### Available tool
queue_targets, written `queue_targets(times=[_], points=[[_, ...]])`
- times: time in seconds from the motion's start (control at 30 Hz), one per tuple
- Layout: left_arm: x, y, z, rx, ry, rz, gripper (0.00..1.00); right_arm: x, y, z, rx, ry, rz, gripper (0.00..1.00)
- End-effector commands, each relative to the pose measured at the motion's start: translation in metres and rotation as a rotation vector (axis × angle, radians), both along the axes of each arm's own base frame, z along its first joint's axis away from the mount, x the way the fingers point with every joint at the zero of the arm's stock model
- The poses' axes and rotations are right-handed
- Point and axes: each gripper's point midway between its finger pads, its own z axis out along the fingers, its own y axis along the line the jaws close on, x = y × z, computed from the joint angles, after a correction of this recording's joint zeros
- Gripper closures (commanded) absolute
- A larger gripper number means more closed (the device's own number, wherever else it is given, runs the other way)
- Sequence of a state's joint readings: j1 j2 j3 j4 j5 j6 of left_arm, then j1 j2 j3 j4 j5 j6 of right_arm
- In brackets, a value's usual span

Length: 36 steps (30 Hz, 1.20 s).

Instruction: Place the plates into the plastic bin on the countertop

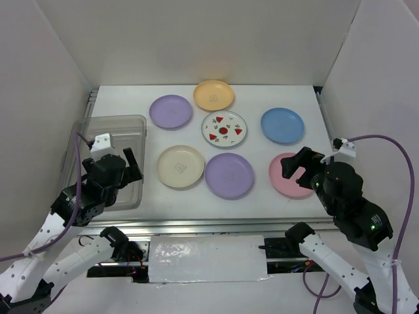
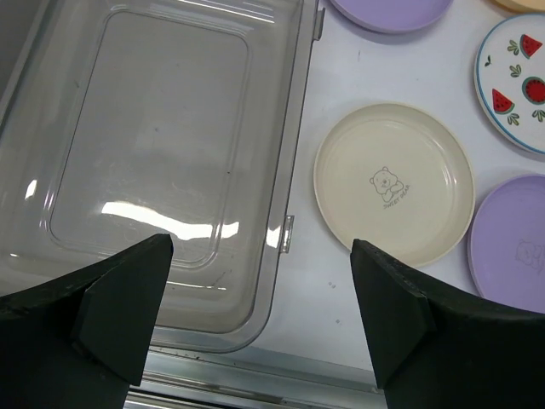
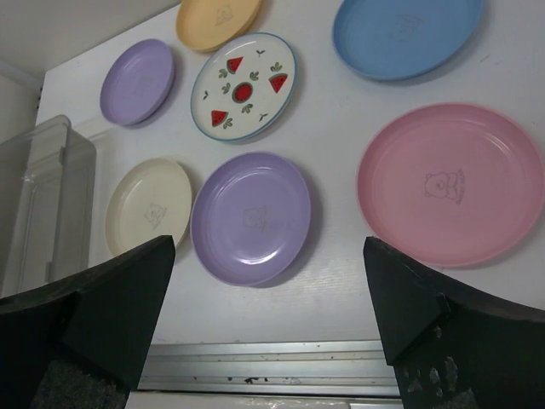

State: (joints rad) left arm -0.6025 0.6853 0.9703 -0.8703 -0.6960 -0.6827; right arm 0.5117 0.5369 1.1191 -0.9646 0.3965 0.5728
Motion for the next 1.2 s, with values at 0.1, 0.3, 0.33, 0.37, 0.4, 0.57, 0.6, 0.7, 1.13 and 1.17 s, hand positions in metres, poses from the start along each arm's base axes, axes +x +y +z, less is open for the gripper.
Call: queue_targets(times=[0.1,0.3,0.33,0.37,0.4,0.57,0.6,0.7,1.13,1.17], points=[[0.005,-0.004,0.003,-0.004,-0.018,-0.015,0.01,0.008,-0.002,-0.003,0.016,0.003,-0.046,0.0],[0.002,0.003,0.012,-0.005,-0.029,0.014,0.01,0.028,0.019,-0.01,0.031,0.006,0.001,0.0],[-0.001,0.005,0.013,-0.009,-0.044,0.009,0.01,0.036,0.023,-0.009,0.044,0.005,0.005,0.0],[-0.002,0.002,0.014,-0.024,-0.054,-0.01,0.01,0.044,0.026,-0.012,0.043,0.01,0.006,0.0],[-0.001,0.0,0.019,-0.041,-0.083,-0.023,0.01,0.059,0.031,-0.024,0.029,0.059,0.006,0.0],[-0.007,0.012,0.022,-0.056,-0.118,0.023,0.01,0.13,0.041,-0.049,0.142,0.124,0.06,0.0],[-0.006,0.011,0.019,-0.041,-0.101,0.021,0.01,0.153,0.043,-0.057,0.149,0.126,0.053,0.0],[0.0,0.003,0.013,-0.024,-0.072,-0.01,0.01,0.192,0.047,-0.087,0.157,0.207,0.04,0.0],[0.012,-0.013,0.001,0.006,-0.008,-0.092,0.01,0.299,0.08,-0.205,0.215,0.498,0.108,0.0],[0.013,-0.014,0.001,0.009,-0.006,-0.094,0.01,0.304,0.083,-0.217,0.219,0.533,0.118,0.02]])
